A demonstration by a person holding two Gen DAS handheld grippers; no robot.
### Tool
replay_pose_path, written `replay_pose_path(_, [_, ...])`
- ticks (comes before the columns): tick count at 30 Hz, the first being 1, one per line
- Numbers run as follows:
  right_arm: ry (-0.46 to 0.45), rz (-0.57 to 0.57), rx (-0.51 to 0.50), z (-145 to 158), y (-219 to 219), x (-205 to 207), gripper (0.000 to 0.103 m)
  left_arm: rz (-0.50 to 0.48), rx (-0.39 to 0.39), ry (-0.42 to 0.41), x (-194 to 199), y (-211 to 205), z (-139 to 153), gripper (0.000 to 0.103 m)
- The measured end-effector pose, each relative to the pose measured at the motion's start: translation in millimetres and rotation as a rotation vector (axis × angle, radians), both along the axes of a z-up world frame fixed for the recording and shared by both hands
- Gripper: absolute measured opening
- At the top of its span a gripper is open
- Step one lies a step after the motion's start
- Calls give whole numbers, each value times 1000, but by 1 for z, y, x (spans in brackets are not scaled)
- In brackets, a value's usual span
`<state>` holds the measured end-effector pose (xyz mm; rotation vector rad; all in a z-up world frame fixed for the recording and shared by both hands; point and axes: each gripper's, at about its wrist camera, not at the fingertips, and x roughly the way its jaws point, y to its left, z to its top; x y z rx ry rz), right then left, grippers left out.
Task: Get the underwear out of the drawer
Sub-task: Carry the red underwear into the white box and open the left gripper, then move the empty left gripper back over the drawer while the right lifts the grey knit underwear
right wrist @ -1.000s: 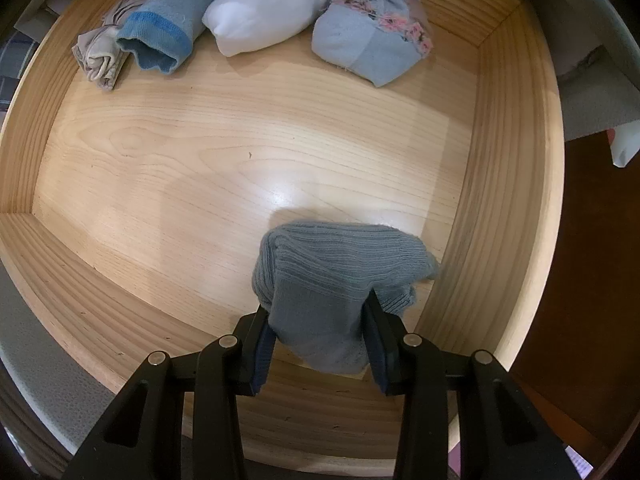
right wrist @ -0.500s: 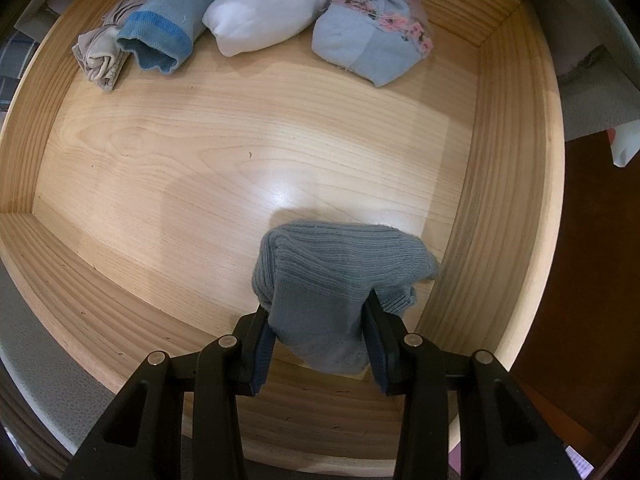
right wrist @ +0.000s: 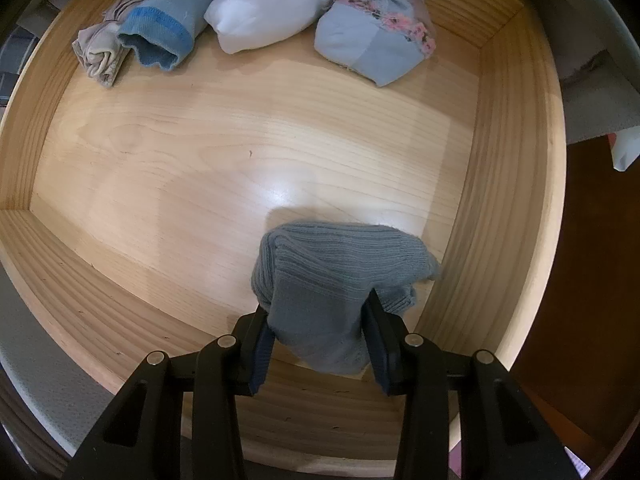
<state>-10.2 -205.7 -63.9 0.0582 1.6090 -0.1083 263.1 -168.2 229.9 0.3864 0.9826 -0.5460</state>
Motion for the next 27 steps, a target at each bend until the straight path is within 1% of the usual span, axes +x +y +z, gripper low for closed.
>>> replay_pose_path(7, [6, -8, 1, -1, 2, 3, 39, 5, -11, -72, -24, 24, 29, 54])
replay_pose_path(8, [6, -7, 0, -1, 2, 3, 39, 3, 1, -94, -32, 30, 32, 54])
replay_pose_path(12, [14, -2, -8, -1, 3, 6, 39, 23, 45, -134, -52, 48, 34, 54])
replay_pose_path(15, [17, 0, -16, -2, 6, 8, 39, 36, 44, -114, -67, 68, 26, 54])
replay_pose_path(18, [19, -1, -21, -2, 9, 9, 40, 68, 55, -93, -80, 88, 11, 54])
replay_pose_path(22, [25, 4, -29, -2, 13, 10, 40, 127, 67, -95, -101, 114, -16, 54])
replay_pose_path(24, [27, 6, -32, -3, 14, 10, 40, 147, 82, -108, -111, 121, -29, 54])
replay_pose_path(27, [28, 4, -33, -4, 15, 11, 40, 171, 91, -99, -123, 129, -56, 54])
